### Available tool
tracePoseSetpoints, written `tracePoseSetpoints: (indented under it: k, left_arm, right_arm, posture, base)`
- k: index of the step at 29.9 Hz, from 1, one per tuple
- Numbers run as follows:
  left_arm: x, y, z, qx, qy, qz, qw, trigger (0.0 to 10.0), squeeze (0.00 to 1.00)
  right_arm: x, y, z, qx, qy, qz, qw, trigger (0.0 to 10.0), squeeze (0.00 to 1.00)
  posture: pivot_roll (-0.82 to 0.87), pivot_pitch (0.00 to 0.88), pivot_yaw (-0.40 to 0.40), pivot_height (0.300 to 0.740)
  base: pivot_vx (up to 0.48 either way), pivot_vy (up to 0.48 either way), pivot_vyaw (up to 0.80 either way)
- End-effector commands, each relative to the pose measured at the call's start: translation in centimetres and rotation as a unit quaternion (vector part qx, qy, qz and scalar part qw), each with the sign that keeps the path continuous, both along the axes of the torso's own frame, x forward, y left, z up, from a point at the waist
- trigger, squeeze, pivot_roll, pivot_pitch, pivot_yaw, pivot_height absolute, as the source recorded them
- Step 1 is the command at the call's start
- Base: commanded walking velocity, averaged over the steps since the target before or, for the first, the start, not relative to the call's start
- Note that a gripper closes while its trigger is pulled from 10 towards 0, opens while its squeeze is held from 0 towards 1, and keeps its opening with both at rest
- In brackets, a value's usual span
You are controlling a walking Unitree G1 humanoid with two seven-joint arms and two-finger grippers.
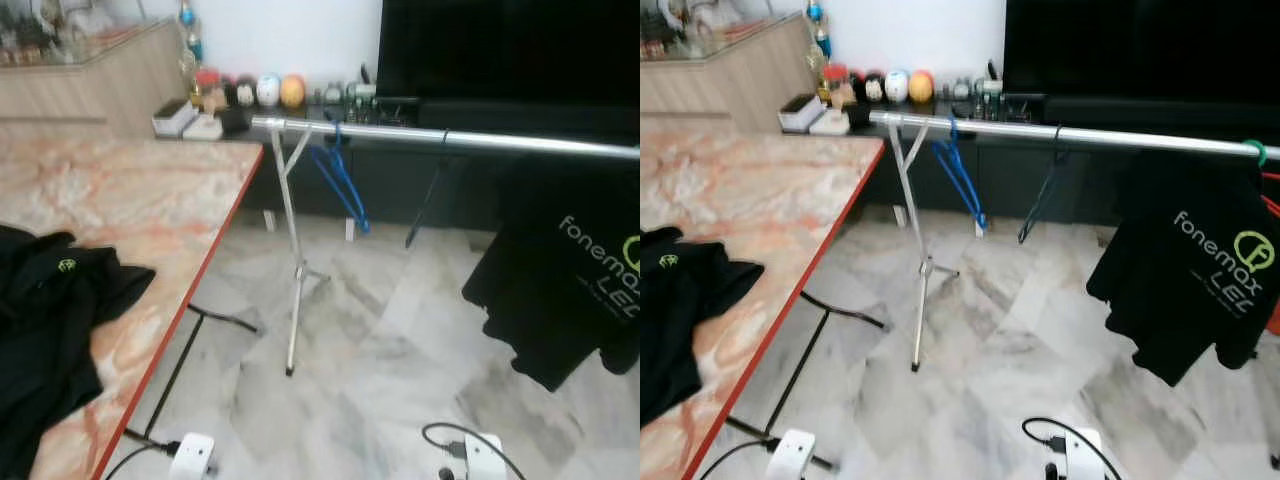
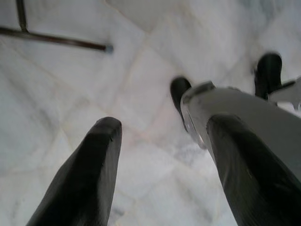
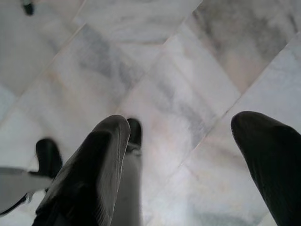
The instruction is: Hang hanger
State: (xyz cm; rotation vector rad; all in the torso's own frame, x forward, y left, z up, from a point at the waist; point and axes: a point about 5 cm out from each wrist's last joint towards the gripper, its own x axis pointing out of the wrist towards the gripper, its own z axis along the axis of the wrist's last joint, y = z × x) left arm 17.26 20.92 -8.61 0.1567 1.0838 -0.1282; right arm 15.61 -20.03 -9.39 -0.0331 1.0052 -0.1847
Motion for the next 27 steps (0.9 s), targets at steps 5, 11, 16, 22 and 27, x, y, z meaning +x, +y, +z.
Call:
tracePoseSetpoints:
  k: [5, 11, 16, 22, 27]
  left_arm:
    - [-0.28, 0.08, -0.11, 0.002, 0.008, -0.004, 1.000, 10.0, 0.00]
    - [-0.27, 0.03, -0.12, 0.001, 0.008, -0.005, 1.000, 10.0, 0.00]
    - [-0.26, 0.01, -0.12, 0.000, 0.008, -0.004, 1.000, 10.0, 0.00]
    - [-0.23, 0.01, -0.10, 0.000, 0.007, -0.004, 1.000, 10.0, 0.00]
    - [-0.20, 0.06, -0.08, 0.004, 0.006, -0.005, 1.000, 10.0, 0.00]
  right_arm:
    - [0.15, -0.09, 0.09, -0.001, -0.004, 0.002, 1.000, 10.0, 0.00]
    - [0.20, -0.19, 0.13, -0.002, -0.006, 0.000, 1.000, 10.0, 0.00]
    - [0.29, -0.13, 0.16, -0.003, -0.008, 0.001, 1.000, 10.0, 0.00]
    - [0.55, -0.12, 0.28, -0.004, -0.013, 0.002, 1.000, 10.0, 0.00]
    - [0.70, -0.04, 0.33, -0.001, -0.017, -0.004, 1.000, 10.0, 0.00]
  posture:
    - [-0.02, 0.000, 0.032, 0.740]
    - [-0.02, 0.000, 0.030, 0.740]
    - [-0.02, 0.000, 0.026, 0.740]
    - [-0.02, 0.000, 0.026, 0.740]
    - [-0.02, 0.000, 0.025, 0.740]
  base:
    - [-0.286, 0.000, 0.00]
    - [-0.285, 0.000, 0.00]
    - [-0.289, 0.000, 0.00]
    - [-0.281, 0.000, 0.00]
    - [0.000, 0.000, 0.00]
